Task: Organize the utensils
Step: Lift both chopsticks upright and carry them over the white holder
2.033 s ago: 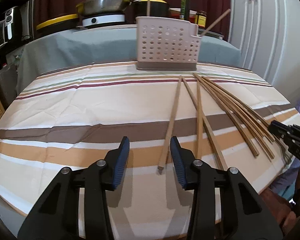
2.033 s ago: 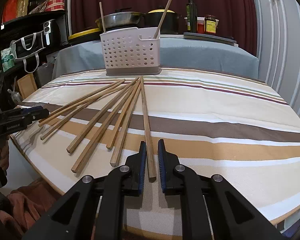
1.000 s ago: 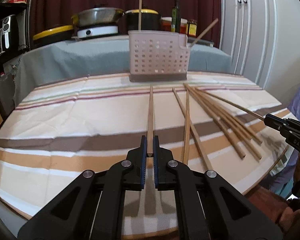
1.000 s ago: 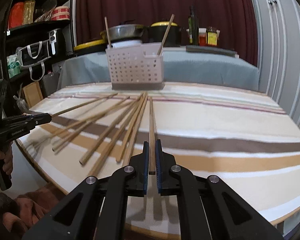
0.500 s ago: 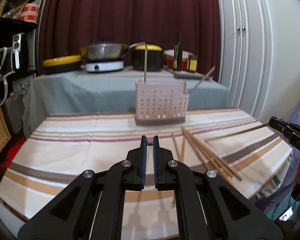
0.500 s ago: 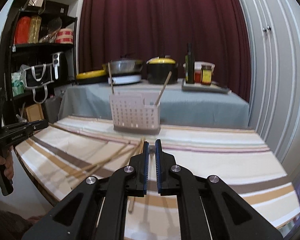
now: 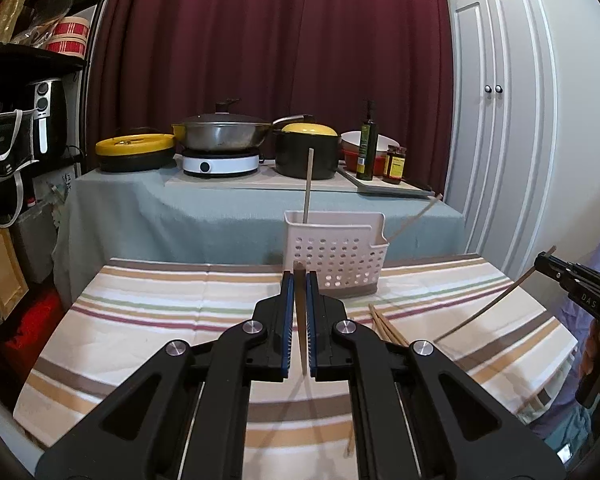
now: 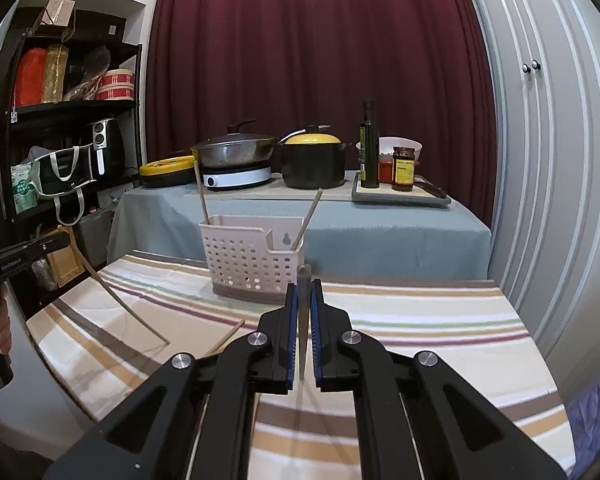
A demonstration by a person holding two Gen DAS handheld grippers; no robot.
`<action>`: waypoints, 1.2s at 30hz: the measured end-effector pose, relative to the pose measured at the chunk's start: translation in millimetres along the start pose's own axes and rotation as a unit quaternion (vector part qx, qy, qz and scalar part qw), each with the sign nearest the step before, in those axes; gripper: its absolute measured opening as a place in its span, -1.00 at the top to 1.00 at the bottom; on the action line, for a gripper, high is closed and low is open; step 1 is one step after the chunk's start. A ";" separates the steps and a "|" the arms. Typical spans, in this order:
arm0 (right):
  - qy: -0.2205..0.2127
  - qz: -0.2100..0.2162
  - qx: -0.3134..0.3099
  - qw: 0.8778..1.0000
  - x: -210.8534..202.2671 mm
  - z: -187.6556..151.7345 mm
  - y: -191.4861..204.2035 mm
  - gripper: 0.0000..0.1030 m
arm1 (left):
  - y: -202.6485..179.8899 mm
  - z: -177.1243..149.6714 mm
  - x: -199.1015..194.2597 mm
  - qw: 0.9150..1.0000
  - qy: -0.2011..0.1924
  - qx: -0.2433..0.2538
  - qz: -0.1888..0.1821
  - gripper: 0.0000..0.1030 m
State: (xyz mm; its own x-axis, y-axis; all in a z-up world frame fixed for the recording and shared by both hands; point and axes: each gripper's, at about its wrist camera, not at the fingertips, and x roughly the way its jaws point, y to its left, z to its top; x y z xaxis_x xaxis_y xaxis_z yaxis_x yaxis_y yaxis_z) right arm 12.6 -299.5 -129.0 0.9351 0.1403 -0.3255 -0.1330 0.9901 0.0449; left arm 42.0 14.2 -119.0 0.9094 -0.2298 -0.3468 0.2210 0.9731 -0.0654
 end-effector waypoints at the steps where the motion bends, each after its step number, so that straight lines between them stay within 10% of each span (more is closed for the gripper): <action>1: -0.001 0.001 0.000 1.000 2.7 2.0 -1.1 0.86 | 0.5 1.1 2.3 1.000 -0.001 0.001 0.000 0.87; 20: -0.021 0.017 0.006 1.000 33.8 33.8 -3.8 0.86 | -3.1 40.3 40.4 0.999 -0.022 0.002 -0.030 0.87; 36: -0.106 0.049 -0.011 0.993 45.3 103.6 6.0 0.86 | -28.3 126.2 49.8 0.991 -0.115 0.039 -0.061 0.87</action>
State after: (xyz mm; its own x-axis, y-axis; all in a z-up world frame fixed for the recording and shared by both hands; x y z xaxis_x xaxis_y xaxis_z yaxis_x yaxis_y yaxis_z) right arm 88.2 -287.0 -45.6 0.9653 0.2345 -0.1149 -0.2307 0.9720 0.0455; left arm 125.6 -26.9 -16.3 0.9282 -0.3531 -0.1172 0.3535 0.9353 -0.0182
